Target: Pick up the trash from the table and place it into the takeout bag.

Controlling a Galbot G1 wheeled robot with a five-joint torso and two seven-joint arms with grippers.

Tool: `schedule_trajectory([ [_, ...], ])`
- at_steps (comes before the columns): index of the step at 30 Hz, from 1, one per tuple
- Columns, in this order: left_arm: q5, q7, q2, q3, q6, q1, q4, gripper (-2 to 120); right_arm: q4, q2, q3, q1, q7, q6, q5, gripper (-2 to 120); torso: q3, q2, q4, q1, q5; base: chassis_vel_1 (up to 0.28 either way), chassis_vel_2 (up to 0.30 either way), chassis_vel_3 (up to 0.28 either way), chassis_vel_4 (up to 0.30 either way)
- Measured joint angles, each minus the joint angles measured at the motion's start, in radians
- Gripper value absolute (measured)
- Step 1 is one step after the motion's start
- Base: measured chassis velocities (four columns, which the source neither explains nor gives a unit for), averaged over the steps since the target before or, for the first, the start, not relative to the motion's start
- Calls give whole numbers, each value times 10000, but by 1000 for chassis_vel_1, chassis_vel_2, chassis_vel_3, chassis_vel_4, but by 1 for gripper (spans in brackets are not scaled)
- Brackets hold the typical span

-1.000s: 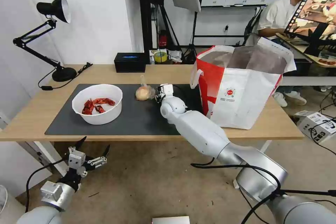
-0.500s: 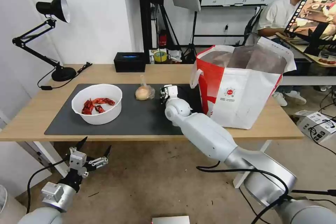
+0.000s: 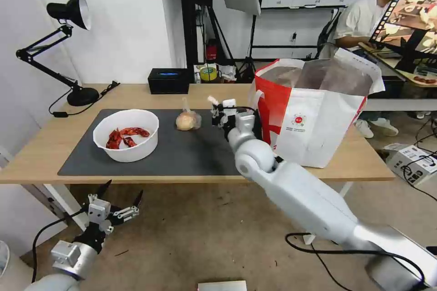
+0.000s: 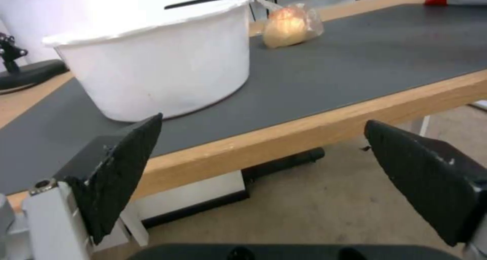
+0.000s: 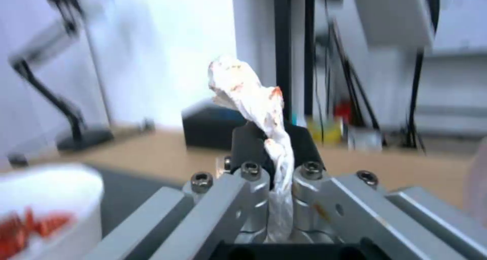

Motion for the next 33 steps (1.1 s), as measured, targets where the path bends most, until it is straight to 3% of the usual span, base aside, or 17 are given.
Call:
schedule_trajectory([
  [6, 55, -19, -14, 134, -1, -51, -10, 100, 1093, -1130, 1007, -316, -175, 716, -67, 0, 0, 0, -1, 0, 0, 0, 0, 0, 0],
  [15, 202, -60, -103, 358, 3, -91, -129, 100, 1644, -2602, 2454, -260, 620, -372, 833, 0, 0, 0, -3, 0, 1, 0, 0, 0, 0],
  [21, 221, -182, -175, 480, 28, -135, -213, 100, 1408, -2946, 2591, 57, 760, -753, 1828, 0, 0, 0, -1, 0, -1, 0, 0, 0, 0],
  [27, 338, -188, -335, 513, 31, -43, -267, 100, 872, -2838, 2482, 339, 951, -759, 1946, 0, 0, 0, 1, 0, -2, 0, 0, 0, 0],
  [33, 295, -186, -236, 231, 24, 132, -426, 100, 838, -2699, 2442, 326, 1030, -825, 1932, 28, 0, 0, 0, 0, -3, 0, 0, 0, 0],
])
